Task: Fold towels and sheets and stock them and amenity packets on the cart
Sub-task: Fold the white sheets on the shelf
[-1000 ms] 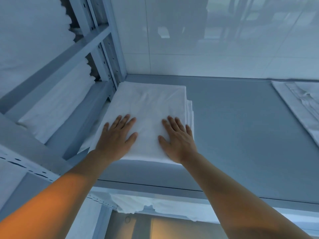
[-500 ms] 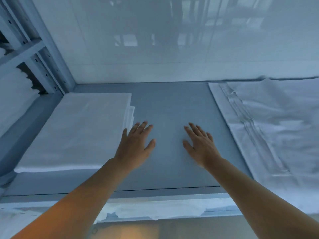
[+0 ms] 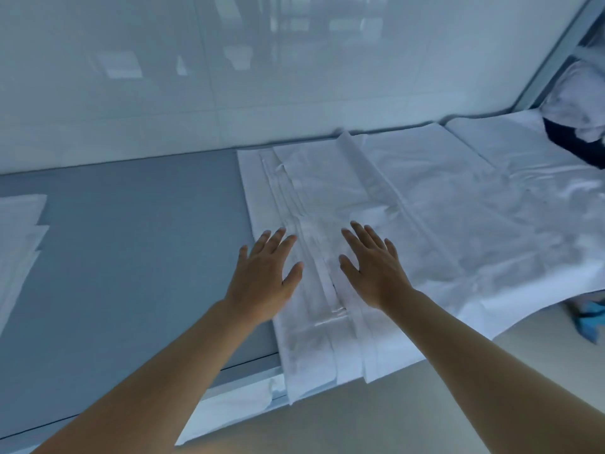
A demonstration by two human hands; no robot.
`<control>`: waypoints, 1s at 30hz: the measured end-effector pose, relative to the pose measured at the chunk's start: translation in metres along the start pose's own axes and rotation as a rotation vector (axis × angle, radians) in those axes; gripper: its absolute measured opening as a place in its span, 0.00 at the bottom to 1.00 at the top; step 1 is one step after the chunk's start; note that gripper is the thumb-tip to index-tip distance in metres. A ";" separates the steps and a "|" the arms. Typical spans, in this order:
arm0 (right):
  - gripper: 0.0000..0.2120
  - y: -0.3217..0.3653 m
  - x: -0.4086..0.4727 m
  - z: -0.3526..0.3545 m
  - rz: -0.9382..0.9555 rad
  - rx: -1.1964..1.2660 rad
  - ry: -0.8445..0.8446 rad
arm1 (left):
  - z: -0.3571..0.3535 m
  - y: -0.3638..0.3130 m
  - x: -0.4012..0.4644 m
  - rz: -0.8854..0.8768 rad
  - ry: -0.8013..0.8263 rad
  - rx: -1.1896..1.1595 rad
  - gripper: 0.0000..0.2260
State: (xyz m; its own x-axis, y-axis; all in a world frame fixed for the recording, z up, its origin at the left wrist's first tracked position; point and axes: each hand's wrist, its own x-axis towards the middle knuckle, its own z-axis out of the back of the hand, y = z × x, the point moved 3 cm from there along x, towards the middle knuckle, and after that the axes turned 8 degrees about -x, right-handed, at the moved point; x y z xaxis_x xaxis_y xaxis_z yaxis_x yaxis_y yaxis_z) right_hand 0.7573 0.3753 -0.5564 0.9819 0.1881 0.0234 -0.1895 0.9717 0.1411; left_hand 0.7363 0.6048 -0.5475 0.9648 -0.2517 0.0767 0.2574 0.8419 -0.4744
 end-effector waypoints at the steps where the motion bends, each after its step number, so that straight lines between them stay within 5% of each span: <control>1: 0.30 -0.017 -0.002 0.001 -0.009 -0.005 0.000 | -0.011 -0.013 0.007 -0.014 0.008 -0.002 0.27; 12: 0.32 -0.075 -0.017 -0.027 0.040 -0.062 0.097 | -0.084 -0.049 0.038 -0.027 0.095 0.130 0.29; 30: 0.34 0.098 -0.016 -0.061 0.085 -0.072 0.046 | -0.005 0.089 -0.041 0.001 0.058 0.131 0.31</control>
State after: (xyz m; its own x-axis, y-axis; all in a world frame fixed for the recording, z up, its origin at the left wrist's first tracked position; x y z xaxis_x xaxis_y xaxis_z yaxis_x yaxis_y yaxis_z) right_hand 0.7228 0.4762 -0.6032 0.9613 0.2752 -0.0133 -0.2737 0.9593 0.0692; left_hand 0.7198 0.6874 -0.5973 0.9612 -0.2748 0.0235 0.2649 0.8962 -0.3558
